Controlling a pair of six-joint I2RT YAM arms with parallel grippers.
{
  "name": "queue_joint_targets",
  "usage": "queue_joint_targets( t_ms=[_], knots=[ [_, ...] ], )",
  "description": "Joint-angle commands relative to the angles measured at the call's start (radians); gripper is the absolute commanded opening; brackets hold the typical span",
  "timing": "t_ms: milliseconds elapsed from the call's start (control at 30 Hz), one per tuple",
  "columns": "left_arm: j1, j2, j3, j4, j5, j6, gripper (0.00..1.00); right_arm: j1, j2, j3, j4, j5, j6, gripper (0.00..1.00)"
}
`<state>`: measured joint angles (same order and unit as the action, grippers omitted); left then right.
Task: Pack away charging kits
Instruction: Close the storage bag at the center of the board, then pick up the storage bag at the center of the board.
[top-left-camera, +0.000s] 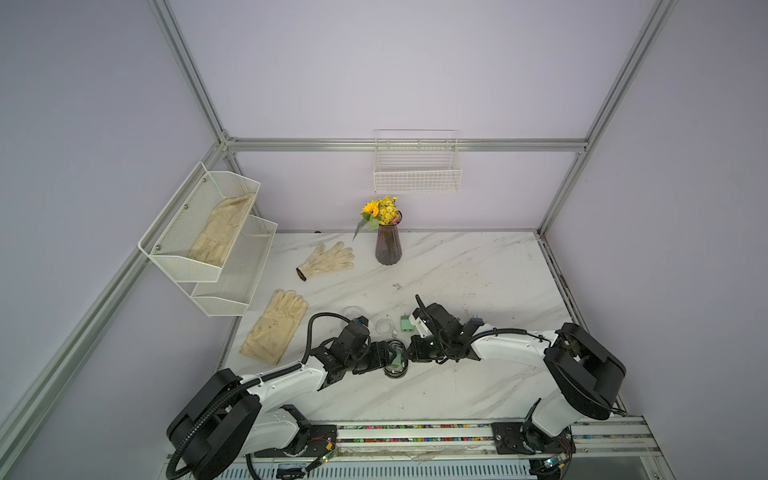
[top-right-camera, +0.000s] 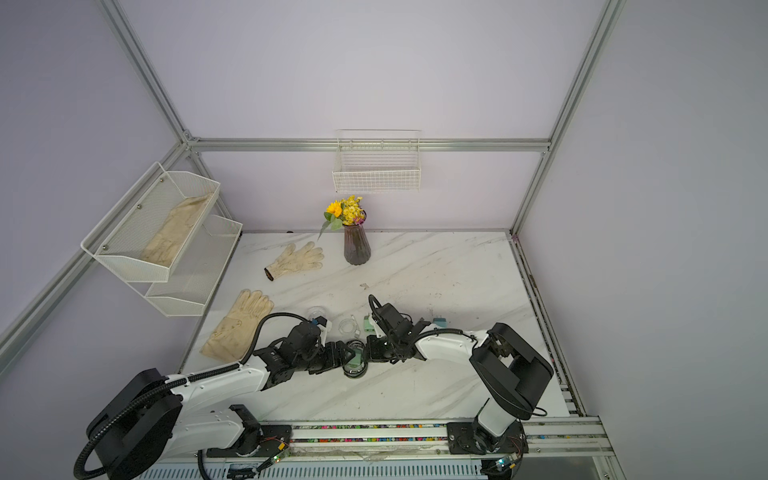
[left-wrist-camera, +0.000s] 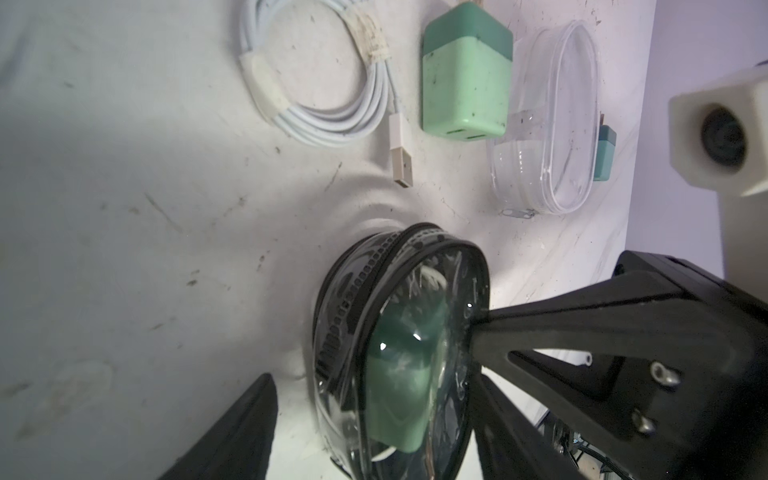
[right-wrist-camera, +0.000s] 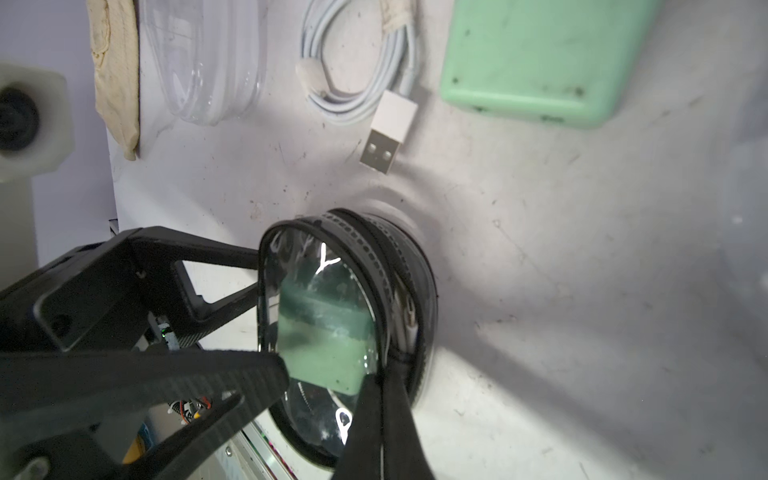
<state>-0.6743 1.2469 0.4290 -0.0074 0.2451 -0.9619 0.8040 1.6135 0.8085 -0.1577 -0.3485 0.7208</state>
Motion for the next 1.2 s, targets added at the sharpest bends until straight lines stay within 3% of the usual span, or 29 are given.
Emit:
queue_joint_targets(
  t_ms=[0, 467, 1167],
  knots=[
    [0.007, 0.008, -0.030, 0.080, 0.033, -0.017, 0.73, -0.010, -0.024, -0.015, -0.054, 0.029, -0.002, 0.00],
    [0.004, 0.091, -0.034, 0.189, 0.085, -0.042, 0.73, -0.015, -0.020, -0.040, -0.075, 0.065, -0.038, 0.00],
    [-0.031, 0.270, -0.024, 0.313, 0.172, -0.114, 0.63, -0.016, -0.034, -0.052, -0.051, 0.097, -0.054, 0.00]
  ],
)
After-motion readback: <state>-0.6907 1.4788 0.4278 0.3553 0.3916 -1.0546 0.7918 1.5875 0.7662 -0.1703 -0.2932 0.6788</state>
